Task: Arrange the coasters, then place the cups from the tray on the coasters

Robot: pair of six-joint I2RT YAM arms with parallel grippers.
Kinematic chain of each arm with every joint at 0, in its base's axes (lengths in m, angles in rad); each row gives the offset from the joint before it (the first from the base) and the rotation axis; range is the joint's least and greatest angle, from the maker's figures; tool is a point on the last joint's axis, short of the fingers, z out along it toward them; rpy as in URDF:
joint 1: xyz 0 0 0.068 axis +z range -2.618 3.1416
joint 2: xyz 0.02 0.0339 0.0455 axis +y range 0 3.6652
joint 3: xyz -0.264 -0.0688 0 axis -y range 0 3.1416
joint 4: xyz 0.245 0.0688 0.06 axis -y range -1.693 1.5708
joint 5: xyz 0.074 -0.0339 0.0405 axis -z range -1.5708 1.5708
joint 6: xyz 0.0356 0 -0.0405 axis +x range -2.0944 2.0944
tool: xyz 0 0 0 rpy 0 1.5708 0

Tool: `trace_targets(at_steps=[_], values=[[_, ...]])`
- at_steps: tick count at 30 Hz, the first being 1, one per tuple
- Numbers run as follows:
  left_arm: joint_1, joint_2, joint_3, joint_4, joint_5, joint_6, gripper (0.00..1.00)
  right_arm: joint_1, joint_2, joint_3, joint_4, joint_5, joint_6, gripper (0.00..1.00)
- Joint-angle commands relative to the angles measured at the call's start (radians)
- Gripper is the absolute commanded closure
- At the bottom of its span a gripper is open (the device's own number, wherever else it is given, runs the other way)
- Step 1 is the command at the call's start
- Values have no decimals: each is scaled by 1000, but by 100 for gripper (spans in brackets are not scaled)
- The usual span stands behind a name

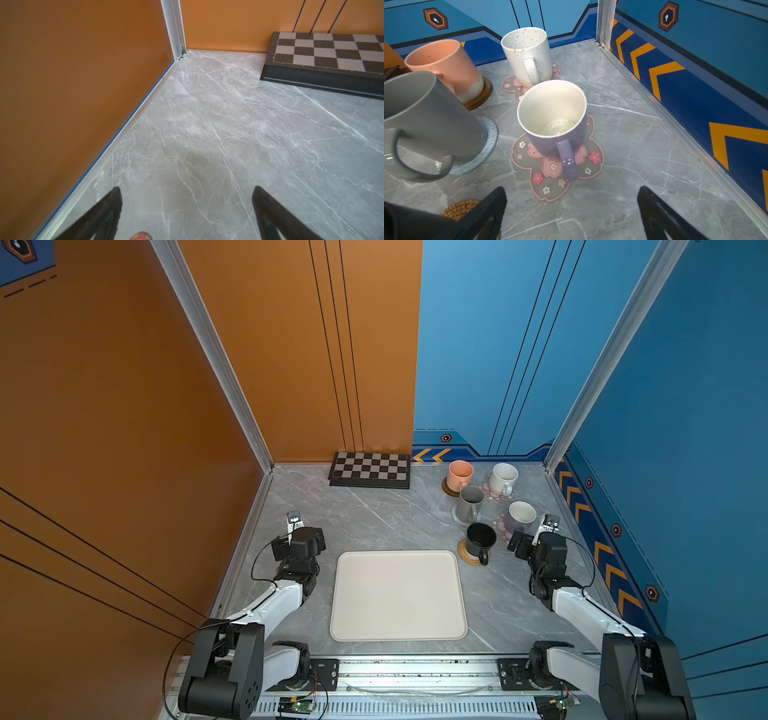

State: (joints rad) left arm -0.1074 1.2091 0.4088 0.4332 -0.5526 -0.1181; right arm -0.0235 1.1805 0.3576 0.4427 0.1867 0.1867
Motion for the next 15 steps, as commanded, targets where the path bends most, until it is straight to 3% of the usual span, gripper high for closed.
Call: trace_targets(at_steps=[1,9,15], values=[[-6,22,-42,94,2,23,2,22,65,-14,182,23,-31,0],[0,77,-46,157,-23,3,2,74,154,-32,342,50,-93,0],[7,112,-35,199,-13,6,2,88,232,-57,480,5,-145,0]])
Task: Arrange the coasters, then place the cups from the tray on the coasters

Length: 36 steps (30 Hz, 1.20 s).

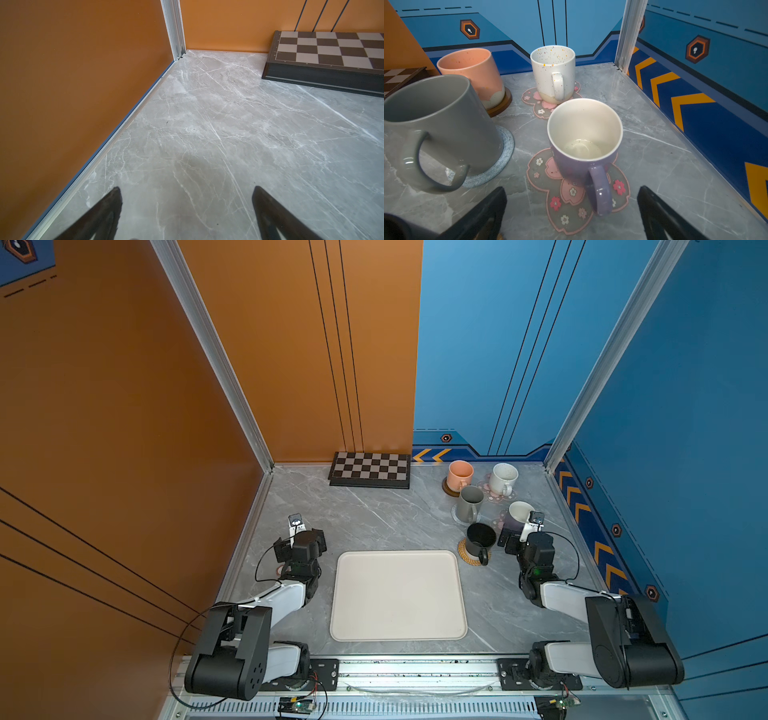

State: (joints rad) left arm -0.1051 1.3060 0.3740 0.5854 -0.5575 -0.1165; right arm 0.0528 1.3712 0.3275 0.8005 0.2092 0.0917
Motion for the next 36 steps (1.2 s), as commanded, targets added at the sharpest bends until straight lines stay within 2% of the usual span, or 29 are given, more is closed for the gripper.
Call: trace_targets(at_steps=[1,8,14,18,22,33,36], values=[[5,19,0,52,3,8,2,15,58,-35,155,-22,-58,0],[8,50,17,76,36,30,2,41,179,-67,330,3,-86,0],[7,58,24,76,38,24,2,48,175,-42,279,33,-87,0],[7,65,29,76,38,26,2,47,179,2,201,119,-53,0],[9,65,31,76,39,26,2,45,180,-1,208,169,-31,0],[12,91,33,121,98,69,2,38,180,7,193,164,-24,0],[14,119,18,185,124,86,2,36,180,8,190,162,-22,0]])
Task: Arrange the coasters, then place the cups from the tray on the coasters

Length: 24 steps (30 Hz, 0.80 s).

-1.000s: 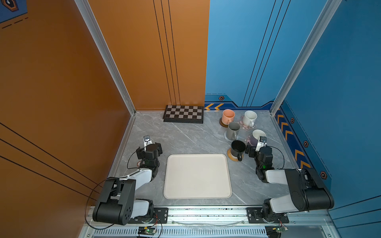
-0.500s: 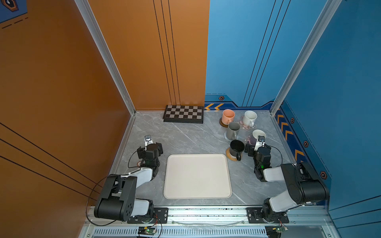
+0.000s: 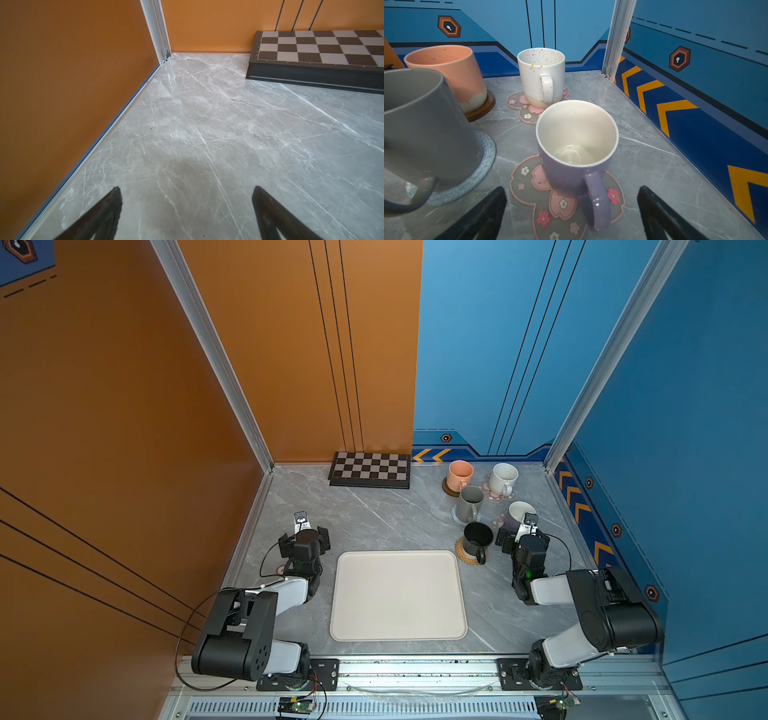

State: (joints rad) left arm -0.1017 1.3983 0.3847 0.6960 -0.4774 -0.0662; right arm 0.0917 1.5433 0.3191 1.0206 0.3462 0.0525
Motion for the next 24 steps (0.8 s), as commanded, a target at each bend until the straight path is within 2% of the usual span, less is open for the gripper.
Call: trace_targets(at_steps=[1,9,11,15,24], values=[[11,36,1,100,57,41,2,-3,8,17,-31,26,17,0],[10,127,-37,246,136,69,2,-6,7,22,-44,27,20,0],[1,184,-43,340,150,103,2,-6,7,25,-47,28,22,0],[7,177,-46,330,105,80,2,-6,7,25,-48,27,22,0],[28,173,-30,293,128,63,2,-7,6,24,-48,27,22,0]])
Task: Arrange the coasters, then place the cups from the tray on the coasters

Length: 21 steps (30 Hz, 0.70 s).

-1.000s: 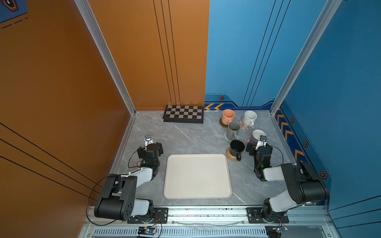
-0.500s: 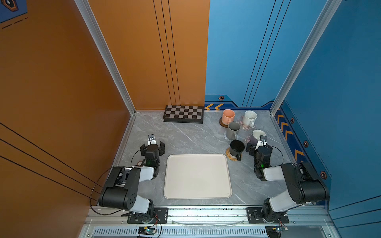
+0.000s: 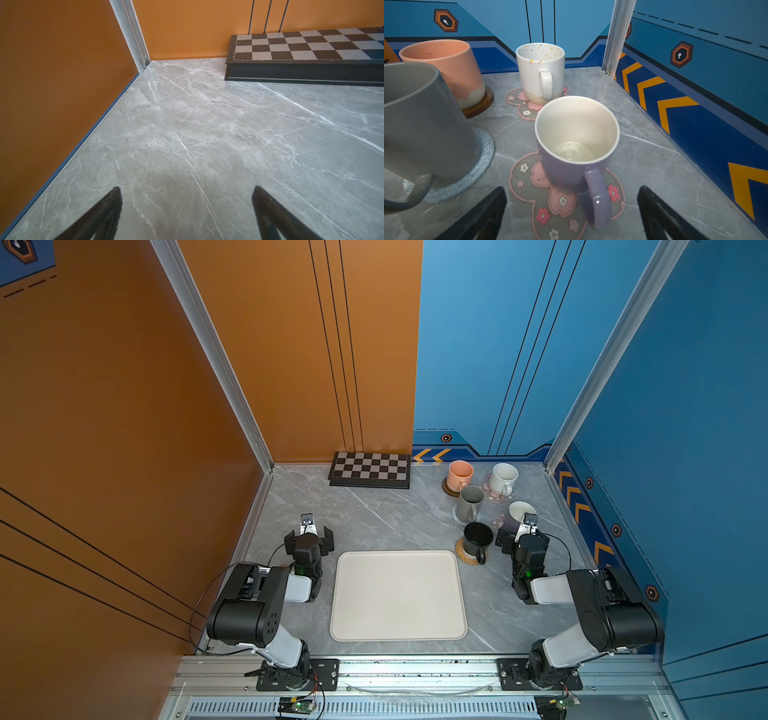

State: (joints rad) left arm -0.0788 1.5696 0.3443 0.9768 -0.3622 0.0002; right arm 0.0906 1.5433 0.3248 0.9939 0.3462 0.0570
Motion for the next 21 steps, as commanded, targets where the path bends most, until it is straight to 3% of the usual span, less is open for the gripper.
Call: trace_targets(at_steps=[1,21], values=[[1,2,10,13,10,0,2,-7,7,19,-21,28,17,0],[-12,3,10,16,3,8,2,-6,6,21,-23,25,19,0]])
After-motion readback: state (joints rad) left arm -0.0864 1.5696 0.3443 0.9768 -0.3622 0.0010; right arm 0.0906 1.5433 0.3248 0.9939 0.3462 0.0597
